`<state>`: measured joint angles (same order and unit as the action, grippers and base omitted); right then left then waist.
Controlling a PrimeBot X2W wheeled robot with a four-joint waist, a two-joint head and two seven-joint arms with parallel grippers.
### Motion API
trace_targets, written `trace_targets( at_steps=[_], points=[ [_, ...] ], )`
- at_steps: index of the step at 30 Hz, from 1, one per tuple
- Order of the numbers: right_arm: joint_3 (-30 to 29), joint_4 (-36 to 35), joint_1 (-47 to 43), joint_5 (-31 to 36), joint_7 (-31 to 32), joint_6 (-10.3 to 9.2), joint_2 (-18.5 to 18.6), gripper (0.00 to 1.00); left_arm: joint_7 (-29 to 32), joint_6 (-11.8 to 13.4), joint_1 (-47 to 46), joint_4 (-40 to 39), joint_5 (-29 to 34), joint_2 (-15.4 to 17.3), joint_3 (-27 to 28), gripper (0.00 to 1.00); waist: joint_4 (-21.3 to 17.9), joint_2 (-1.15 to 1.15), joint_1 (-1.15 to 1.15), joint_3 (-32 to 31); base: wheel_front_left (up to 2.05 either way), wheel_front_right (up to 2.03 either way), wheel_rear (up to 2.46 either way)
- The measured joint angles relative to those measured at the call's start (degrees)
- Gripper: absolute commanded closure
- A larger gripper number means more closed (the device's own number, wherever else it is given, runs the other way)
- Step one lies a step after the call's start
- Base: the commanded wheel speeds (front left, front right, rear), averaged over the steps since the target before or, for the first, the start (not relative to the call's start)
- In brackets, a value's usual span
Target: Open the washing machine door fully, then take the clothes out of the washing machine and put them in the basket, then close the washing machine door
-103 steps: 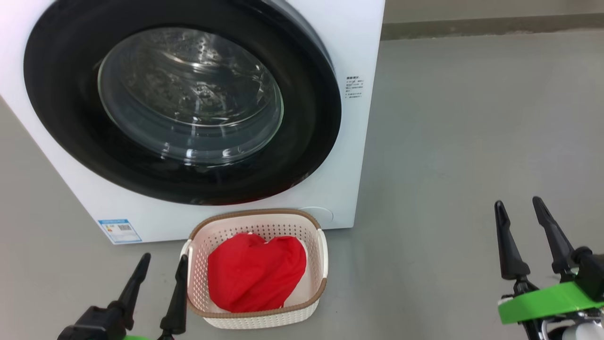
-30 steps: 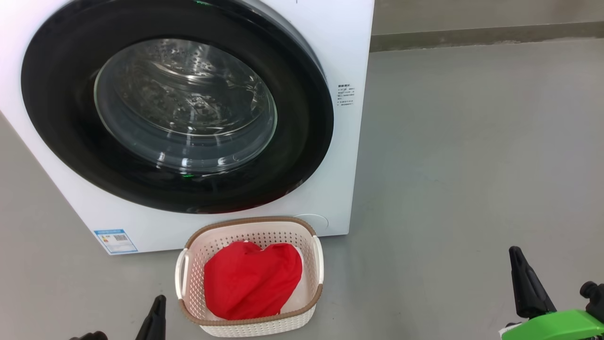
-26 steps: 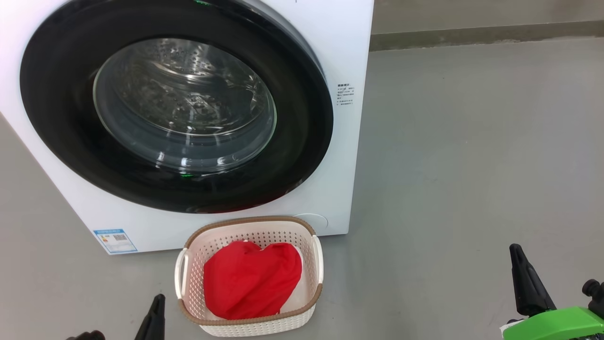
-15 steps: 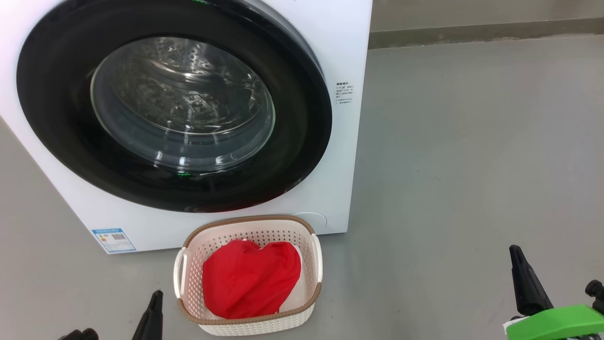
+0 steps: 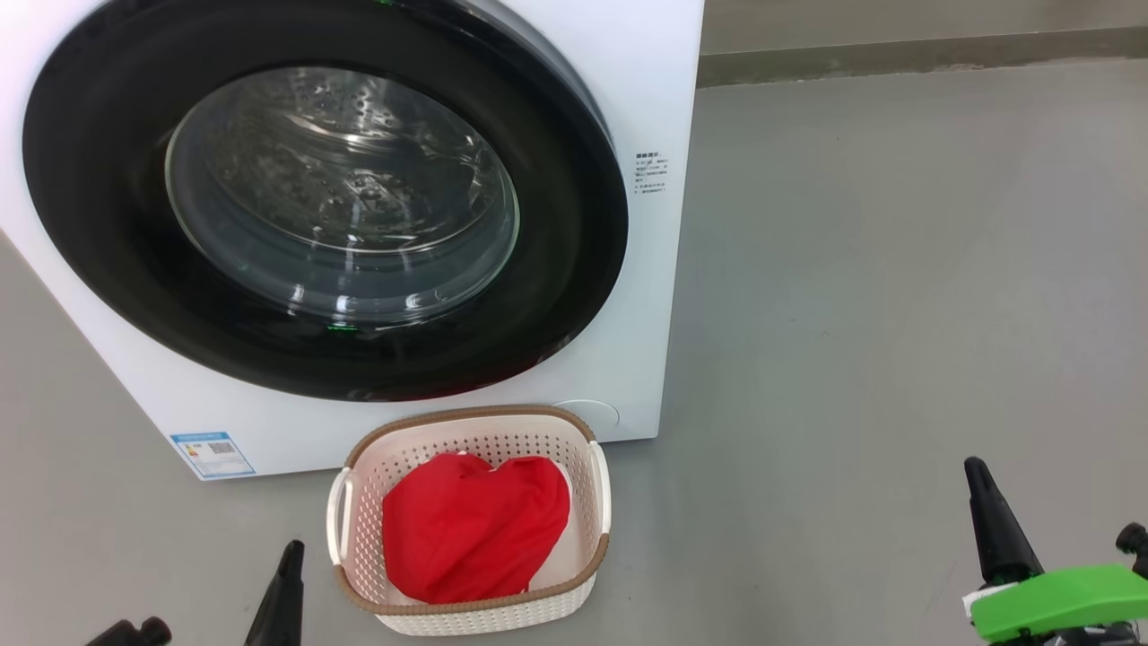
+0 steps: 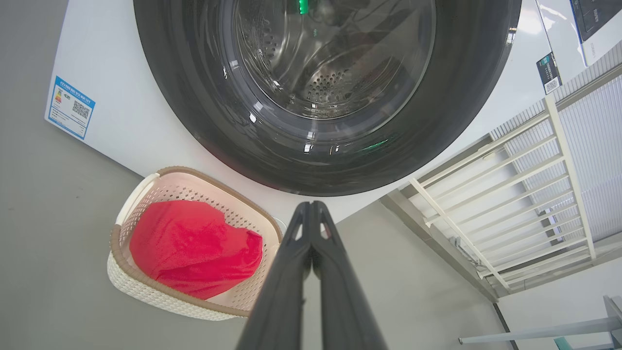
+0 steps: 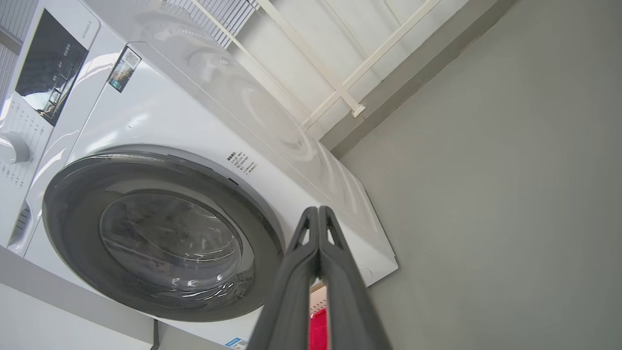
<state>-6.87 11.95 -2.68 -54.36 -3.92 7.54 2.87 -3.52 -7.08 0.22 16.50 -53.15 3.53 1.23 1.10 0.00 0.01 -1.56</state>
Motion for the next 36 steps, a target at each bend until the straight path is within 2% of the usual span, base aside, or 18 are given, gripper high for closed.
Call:
trace_targets(
  at_steps=[36],
  points=[
    [-0.32, 2.03, 3.28, -21.95, 6.05, -0.01, -0.25, 1.0, 5.71, 0.0, -2.02, -0.54, -23.17, -0.75, 2.02, 1.0, -0.66, 0.0, 0.0, 1.05, 0.0, 0.0, 0.0]
  ],
)
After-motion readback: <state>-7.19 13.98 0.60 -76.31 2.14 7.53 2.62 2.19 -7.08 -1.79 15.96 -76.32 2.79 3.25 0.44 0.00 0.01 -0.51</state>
